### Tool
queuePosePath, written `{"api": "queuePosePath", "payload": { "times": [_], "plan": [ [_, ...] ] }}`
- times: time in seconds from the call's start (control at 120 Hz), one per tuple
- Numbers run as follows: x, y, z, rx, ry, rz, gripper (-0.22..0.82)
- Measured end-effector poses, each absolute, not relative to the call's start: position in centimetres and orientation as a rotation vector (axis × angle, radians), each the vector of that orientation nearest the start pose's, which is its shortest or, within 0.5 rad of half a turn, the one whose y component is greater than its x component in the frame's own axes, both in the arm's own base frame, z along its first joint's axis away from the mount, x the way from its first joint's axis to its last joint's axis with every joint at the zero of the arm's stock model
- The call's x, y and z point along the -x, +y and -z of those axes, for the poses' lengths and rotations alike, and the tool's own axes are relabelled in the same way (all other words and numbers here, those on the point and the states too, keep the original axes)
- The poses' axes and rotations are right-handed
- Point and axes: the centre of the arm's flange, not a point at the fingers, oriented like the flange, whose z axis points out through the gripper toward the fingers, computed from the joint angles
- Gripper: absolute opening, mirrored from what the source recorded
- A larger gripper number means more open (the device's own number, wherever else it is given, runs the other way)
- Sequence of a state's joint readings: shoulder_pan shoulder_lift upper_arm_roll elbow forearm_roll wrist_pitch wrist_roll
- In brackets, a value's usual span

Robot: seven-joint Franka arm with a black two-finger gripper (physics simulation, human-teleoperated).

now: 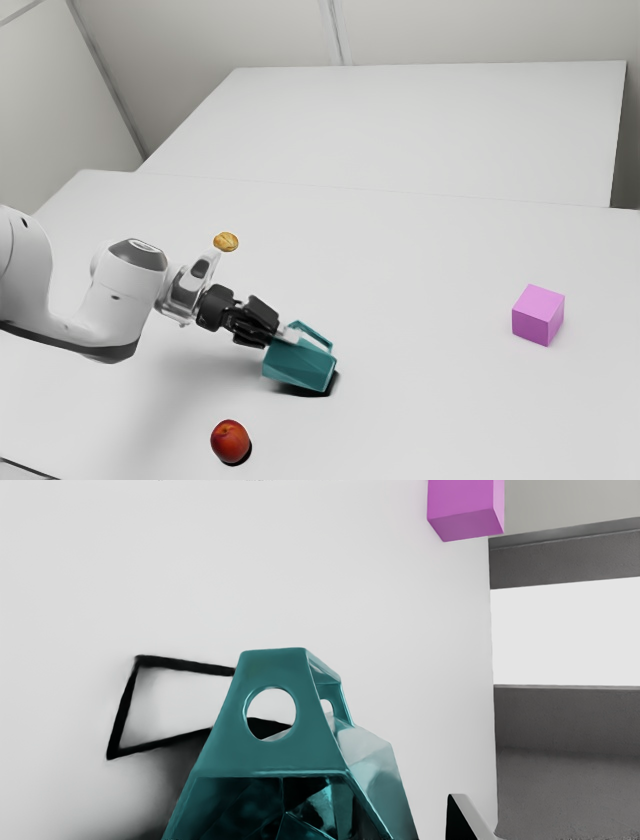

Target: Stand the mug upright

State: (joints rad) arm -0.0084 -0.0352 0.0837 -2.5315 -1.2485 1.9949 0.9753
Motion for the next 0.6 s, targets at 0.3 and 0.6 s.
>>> {"api": "queuePosePath", "payload": {
  "times": [0.3, 0.6],
  "plan": [
    [-43.2, -2.6, -29.0, -2.106, -0.083, -0.178, -0.14],
    [-44.3, -3.5, -34.1, -2.125, -0.204, -0.263, -0.17]
  ]
}}
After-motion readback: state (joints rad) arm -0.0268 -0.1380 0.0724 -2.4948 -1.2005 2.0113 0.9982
